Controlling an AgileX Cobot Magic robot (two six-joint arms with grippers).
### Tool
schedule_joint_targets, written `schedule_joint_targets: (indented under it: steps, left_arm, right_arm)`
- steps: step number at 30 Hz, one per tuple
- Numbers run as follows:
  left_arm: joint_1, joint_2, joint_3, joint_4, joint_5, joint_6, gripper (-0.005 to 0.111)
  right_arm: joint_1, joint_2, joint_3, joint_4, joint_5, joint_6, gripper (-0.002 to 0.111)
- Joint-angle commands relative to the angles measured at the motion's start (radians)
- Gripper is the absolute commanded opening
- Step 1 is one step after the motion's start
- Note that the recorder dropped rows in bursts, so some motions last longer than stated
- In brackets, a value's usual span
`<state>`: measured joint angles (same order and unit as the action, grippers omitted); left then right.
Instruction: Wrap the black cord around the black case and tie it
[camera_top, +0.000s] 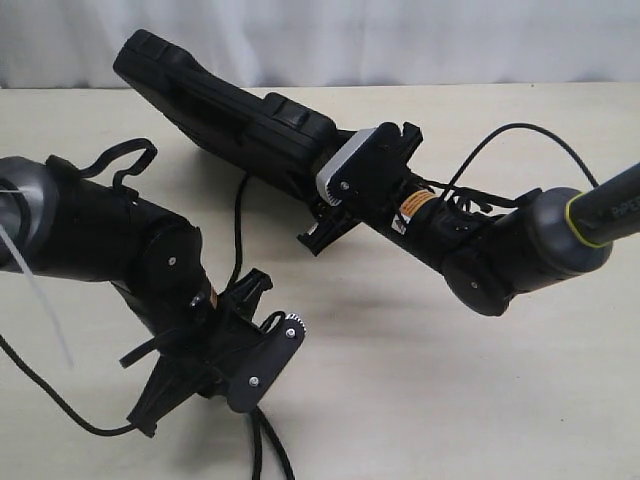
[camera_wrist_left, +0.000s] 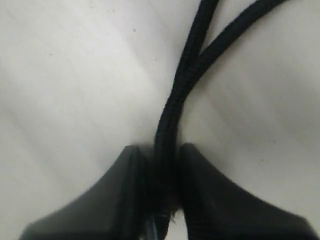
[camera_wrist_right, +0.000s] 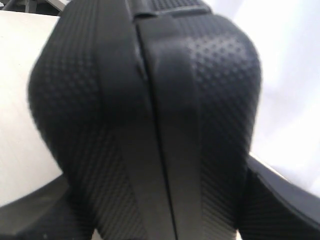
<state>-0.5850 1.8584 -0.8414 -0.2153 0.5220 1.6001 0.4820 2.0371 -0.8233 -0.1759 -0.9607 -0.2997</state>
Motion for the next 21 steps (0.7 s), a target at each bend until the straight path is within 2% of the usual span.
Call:
schedule_joint_targets:
  steps: [1, 3, 6, 8, 10, 16, 21]
  left_arm:
    - [-0.010, -0.026, 0.000, -0.004, 0.079, -0.021, 0.000]
    - [-0.003, -0.068, 0.000, 0.008, 0.092, -0.101, 0.000]
    - [0.028, -0.153, 0.000, 0.098, 0.113, -0.351, 0.000]
    - [0.072, -0.215, 0.000, 0.137, 0.146, -0.514, 0.000]
    - [0.134, -0.273, 0.000, 0.148, 0.190, -0.655, 0.000]
    - [0.350, -0.380, 0.000, 0.088, 0.256, -0.888, 0.000]
    - [0.510, -0.424, 0.000, -0.051, 0.223, -0.933, 0.000]
  right_arm:
    - [-0.004, 0.007, 0.009, 0.030, 0.076, 0.032, 0.004]
    - [-0.004, 0.007, 0.009, 0.030, 0.076, 0.042, 0.004]
    - [-0.004, 0.007, 0.009, 0.030, 0.076, 0.087, 0.004]
    - [-0.004, 0.007, 0.009, 0.030, 0.076, 0.096, 0.004]
    - [-0.004, 0.007, 0.009, 0.030, 0.076, 0.096, 0.004]
    - [-0.004, 0.007, 0.009, 0.030, 0.076, 0.105, 0.004]
    - [-0.004, 0.007, 0.009, 0.030, 0.076, 0.113, 0.004]
